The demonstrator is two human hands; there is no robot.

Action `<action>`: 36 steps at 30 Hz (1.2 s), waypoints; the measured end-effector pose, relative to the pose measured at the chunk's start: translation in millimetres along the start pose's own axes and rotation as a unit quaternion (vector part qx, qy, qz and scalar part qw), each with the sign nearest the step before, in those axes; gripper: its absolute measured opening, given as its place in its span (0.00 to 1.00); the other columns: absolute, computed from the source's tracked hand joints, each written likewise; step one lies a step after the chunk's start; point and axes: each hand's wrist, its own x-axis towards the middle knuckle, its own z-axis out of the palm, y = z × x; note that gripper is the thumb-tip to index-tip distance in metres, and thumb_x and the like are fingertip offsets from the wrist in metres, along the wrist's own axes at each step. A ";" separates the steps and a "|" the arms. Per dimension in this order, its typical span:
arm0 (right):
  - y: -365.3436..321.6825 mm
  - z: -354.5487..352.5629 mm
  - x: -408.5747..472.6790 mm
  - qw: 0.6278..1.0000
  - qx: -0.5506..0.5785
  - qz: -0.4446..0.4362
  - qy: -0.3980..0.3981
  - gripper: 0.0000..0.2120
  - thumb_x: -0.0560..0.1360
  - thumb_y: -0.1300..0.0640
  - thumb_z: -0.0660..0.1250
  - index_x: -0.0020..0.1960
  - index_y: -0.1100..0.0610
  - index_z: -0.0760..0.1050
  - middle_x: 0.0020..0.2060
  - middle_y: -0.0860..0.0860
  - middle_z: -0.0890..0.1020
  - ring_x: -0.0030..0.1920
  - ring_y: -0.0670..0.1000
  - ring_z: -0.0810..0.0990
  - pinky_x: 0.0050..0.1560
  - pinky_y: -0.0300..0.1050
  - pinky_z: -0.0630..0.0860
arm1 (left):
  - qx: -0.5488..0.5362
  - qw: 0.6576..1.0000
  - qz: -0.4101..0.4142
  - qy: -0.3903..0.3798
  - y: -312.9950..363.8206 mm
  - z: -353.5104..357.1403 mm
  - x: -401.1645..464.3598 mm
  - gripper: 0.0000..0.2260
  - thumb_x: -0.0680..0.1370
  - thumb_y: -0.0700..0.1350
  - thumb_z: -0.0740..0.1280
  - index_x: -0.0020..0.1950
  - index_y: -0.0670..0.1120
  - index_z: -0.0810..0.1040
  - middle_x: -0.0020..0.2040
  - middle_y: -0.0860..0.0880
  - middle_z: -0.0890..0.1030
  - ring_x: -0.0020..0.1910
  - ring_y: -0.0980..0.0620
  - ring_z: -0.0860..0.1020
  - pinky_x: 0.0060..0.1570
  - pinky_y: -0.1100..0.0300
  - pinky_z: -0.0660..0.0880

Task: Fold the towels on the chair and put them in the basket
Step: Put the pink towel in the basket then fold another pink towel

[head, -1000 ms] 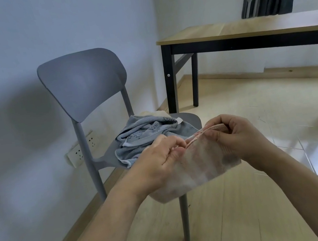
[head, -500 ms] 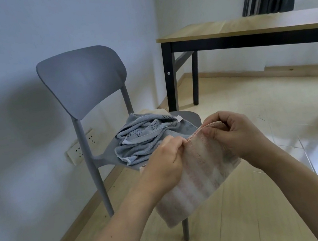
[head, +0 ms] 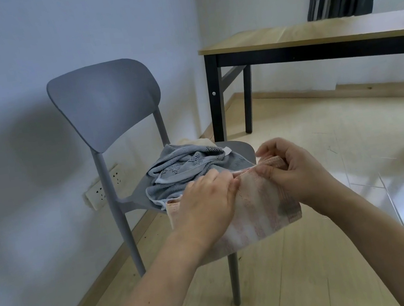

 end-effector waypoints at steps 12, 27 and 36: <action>9.7 -2.5 -0.1 0.994 -0.039 -0.065 0.079 0.14 0.77 0.59 0.65 0.58 0.44 0.72 0.39 0.50 0.78 0.39 0.38 0.75 0.38 0.24 0.69 | -0.296 0.941 -0.022 -0.161 6.7 -11.5 -1.7 0.16 0.82 0.56 0.56 0.36 0.53 0.68 0.30 0.58 0.71 0.30 0.61 0.69 0.36 0.60 0.68; 60.4 30.7 -18.8 0.769 0.465 0.374 -0.230 0.38 0.71 0.30 0.59 0.58 0.63 0.79 0.54 0.58 0.82 0.54 0.58 0.81 0.55 0.53 0.78 | -0.731 0.626 -0.267 -0.044 2.3 -10.5 -0.5 0.10 0.81 0.45 0.62 0.59 0.48 0.80 0.54 0.45 0.84 0.53 0.45 0.82 0.55 0.49 0.78; 59.8 18.0 -6.0 0.836 0.450 0.293 -0.117 0.22 0.73 0.64 0.66 0.66 0.54 0.72 0.59 0.60 0.79 0.51 0.58 0.82 0.43 0.50 0.82 | -0.635 0.701 -0.320 -0.059 -27.8 -10.0 -8.6 0.13 0.82 0.38 0.57 0.61 0.48 0.77 0.52 0.41 0.82 0.44 0.45 0.82 0.40 0.51 0.80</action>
